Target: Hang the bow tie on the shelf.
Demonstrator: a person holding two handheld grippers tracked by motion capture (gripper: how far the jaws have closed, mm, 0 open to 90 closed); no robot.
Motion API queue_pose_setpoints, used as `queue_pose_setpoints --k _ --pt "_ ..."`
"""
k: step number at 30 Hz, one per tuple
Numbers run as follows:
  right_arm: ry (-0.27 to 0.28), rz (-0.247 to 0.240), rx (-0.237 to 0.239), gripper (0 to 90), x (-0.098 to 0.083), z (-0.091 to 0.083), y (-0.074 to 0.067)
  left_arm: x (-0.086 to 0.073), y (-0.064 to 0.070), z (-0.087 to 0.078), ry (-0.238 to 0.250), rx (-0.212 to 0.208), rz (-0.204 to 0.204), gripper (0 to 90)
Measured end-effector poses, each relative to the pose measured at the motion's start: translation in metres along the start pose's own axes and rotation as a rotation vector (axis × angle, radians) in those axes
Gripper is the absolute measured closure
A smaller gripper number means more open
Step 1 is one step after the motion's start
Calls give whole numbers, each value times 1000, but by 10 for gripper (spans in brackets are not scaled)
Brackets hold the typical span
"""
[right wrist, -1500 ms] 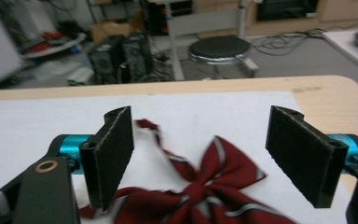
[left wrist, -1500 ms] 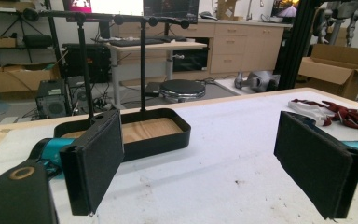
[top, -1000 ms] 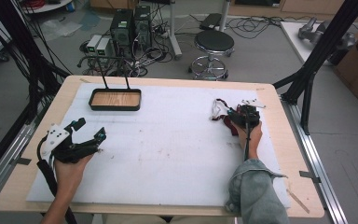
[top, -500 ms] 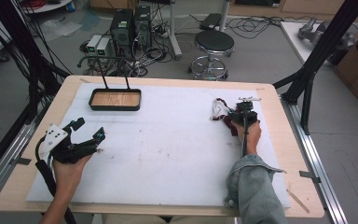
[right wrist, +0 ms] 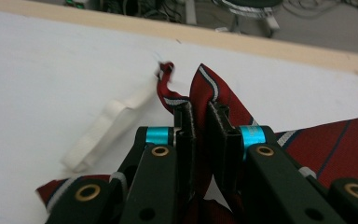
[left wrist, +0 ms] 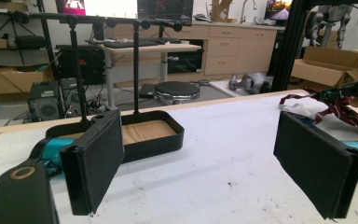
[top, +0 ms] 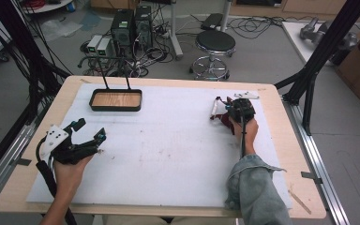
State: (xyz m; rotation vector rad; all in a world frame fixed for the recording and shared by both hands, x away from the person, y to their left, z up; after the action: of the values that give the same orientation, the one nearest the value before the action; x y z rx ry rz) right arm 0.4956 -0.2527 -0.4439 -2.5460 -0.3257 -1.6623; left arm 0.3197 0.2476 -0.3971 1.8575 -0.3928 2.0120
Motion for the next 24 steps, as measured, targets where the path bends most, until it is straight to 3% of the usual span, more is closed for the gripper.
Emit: queue_pose_setpoints --k 7,9,10,12,14,16,18,20,24 --pt "75 -65 90 815 22 -6 -32 1 -2 -1 7 6 1 163" --pt "105 -115 136 815 33 -8 -50 2 -2 -1 7 4 0 163" --pt "105 -115 136 815 33 -8 -50 2 -2 -1 12 5 -1 163" --pt "127 -143 188 815 42 -10 -69 3 -2 -1 14 5 -2 163" --pt "138 -151 195 815 44 -11 -73 3 -2 -1 17 6 -3 163" --pt "151 -163 228 814 53 -11 -88 4 -3 -1 18 4 -2 163" --pt "178 -208 259 814 62 -12 -108 5 -3 -1 21 5 -1 163" --pt "180 -211 271 815 64 -12 -114 5 -3 -1 22 6 0 164" --pt "221 -223 324 814 77 -13 -141 7 -4 -2 32 8 -1 165"
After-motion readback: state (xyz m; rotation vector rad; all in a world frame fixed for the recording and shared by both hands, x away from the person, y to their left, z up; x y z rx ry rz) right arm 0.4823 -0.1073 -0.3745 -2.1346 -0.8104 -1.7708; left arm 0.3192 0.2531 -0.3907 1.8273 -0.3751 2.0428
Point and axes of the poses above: each handheld gripper's, and its own axes: z roughly forward along the jaws, x roughly out of its top, y roughly to its right, the point moved 4 cm from there along z, roughly forward along the jaws, and after that the axes turned 8 degrees about y, right-handed, at the moved point
